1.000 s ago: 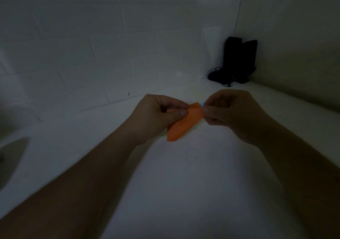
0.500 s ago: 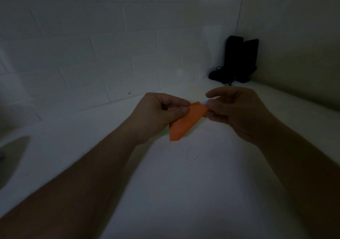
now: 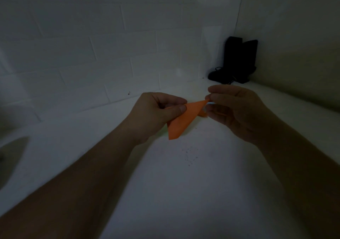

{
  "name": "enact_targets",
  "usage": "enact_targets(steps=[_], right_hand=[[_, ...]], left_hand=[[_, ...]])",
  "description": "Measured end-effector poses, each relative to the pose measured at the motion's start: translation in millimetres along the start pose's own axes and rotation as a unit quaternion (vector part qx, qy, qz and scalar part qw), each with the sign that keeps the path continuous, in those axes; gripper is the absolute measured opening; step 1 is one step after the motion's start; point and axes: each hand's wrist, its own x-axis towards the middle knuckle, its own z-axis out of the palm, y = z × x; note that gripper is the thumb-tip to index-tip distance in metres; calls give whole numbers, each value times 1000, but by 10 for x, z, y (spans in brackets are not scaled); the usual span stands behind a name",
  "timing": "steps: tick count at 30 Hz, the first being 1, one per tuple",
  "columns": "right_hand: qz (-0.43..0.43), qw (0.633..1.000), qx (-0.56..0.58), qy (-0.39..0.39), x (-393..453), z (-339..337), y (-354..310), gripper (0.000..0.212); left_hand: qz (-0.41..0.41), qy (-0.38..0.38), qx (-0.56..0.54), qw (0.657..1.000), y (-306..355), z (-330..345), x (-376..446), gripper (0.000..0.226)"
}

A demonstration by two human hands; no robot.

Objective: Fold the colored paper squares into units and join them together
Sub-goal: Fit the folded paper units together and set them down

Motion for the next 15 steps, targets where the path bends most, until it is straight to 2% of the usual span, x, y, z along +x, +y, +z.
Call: enact_targets(steps=[4,10,15], right_hand=[[-10,1000,-8,-25,-25,23,37,22],[-33,999,-29,8,-20,45,31,30],[-1,1000,4,-19,4,78,79,45]], left_hand=[[13,-2,-3,1000,11,10,-1,16],[24,-10,8,1000,26,22,-18,16],[24,-2,-9,1000,24,29,-21,15]])
